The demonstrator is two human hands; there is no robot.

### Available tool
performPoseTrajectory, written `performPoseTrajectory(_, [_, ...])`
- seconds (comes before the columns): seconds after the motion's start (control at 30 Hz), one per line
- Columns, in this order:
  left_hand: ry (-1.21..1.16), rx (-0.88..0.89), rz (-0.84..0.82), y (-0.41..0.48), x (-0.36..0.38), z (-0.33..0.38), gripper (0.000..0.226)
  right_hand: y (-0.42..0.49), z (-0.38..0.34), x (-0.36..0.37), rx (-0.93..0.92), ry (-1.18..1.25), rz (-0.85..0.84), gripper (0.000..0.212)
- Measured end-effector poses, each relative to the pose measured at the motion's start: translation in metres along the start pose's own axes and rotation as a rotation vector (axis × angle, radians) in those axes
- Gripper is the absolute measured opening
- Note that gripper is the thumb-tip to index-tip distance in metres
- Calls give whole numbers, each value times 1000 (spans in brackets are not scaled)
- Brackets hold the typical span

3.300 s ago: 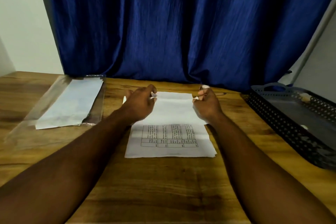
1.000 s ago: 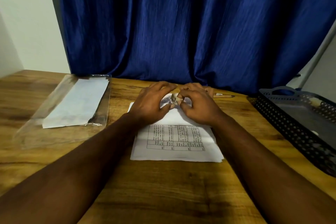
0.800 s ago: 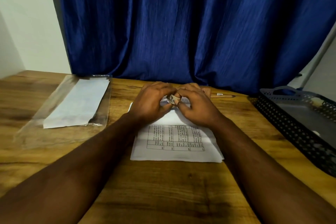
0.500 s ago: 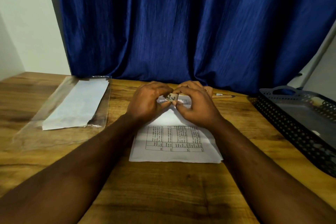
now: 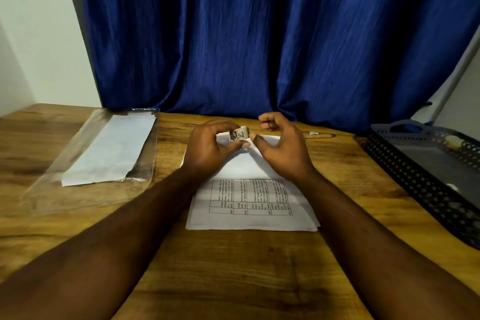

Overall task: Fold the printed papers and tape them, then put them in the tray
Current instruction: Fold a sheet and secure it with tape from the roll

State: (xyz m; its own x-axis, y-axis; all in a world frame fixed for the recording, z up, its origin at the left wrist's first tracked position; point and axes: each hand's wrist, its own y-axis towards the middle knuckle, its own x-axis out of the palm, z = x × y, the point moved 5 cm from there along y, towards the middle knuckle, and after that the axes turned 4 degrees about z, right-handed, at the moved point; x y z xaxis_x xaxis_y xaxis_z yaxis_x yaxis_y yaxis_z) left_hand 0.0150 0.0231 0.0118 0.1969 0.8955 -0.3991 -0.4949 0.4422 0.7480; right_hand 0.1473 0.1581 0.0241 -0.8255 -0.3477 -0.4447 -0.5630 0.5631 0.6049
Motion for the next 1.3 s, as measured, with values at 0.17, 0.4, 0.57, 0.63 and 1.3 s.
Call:
performPoseTrajectory(0.17, [-238,-306,35,-1,3,-19,33,10,13,-8,272,365,71,11])
performPoseTrajectory(0.4, [-828,-652,-89,-4,9,-15,28,11,31,-17,566,775,51,16])
performPoseTrajectory(0.57, [-839,-629,-214,-5,16,-11,39,7,12,-9,370,544,-72,12])
performPoseTrajectory(0.63, [-869,-609,-247,-6,18,-11,34,5,7,-6,304,480,-123,15])
performPoseTrajectory(1.3, [-893,-575,-321,-7,22,-11,47,3,23,2,414,480,-115,22])
